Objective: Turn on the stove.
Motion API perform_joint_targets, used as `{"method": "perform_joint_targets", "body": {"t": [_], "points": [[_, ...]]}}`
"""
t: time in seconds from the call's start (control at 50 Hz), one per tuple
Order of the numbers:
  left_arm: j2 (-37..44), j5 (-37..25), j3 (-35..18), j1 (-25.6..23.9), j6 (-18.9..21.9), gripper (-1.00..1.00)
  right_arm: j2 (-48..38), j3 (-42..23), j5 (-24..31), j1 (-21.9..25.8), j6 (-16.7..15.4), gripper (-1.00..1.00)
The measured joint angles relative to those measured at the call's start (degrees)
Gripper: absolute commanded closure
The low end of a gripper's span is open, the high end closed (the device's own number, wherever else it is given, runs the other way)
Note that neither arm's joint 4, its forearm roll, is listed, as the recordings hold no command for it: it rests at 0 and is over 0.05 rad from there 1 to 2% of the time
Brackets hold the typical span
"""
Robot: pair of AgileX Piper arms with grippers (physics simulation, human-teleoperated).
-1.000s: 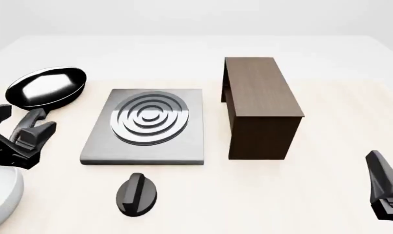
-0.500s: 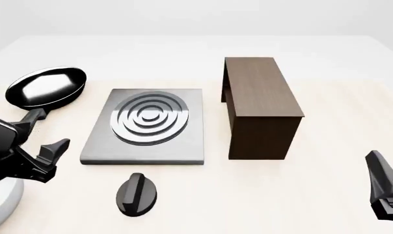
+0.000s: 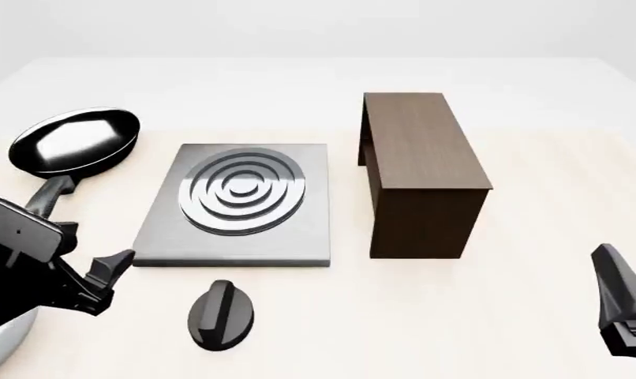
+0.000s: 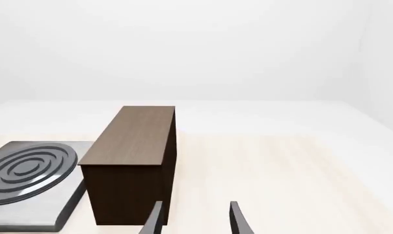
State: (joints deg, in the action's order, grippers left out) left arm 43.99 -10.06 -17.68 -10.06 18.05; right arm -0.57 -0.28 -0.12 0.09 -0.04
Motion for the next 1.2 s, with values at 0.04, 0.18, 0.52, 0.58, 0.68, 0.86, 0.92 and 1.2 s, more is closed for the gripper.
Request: {"method": "perform_joint_targets", "body": {"t": [0.04, 0.18, 0.52, 0.58, 0.68, 0.86, 0.92, 1.2], "points": [[0.5, 0.2, 0.2, -0.3, -0.3, -1.0, 0.0, 0.0, 0.0, 0.0, 0.0, -1.0], [3.2, 1.6, 0.9, -1.3, -1.8, -1.0, 0.0, 0.0, 0.0, 0.0, 0.0, -1.0], [7.9, 3.9, 2.0, -3.4, -4.7, -1.0, 0.0, 0.0, 0.0, 0.0, 0.0, -1.0], [8.4, 4.3, 2.1, -3.7, -5.1, -1.0, 0.0, 0.0, 0.0, 0.0, 0.0, -1.0], [8.9, 4.5, 2.4, -4.3, -5.6, -1.0, 0.0, 0.0, 0.0, 0.0, 0.0, -1.0], [10.8, 5.8, 3.1, -5.3, -6.4, -1.0, 0.0, 0.0, 0.0, 0.0, 0.0, -1.0], [11.4, 6.2, 3.3, -5.7, -6.7, -1.0, 0.0, 0.0, 0.0, 0.0, 0.0, -1.0], [13.8, 7.2, 3.2, -7.1, -7.8, -1.0, 0.0, 0.0, 0.0, 0.0, 0.0, -1.0]]}}
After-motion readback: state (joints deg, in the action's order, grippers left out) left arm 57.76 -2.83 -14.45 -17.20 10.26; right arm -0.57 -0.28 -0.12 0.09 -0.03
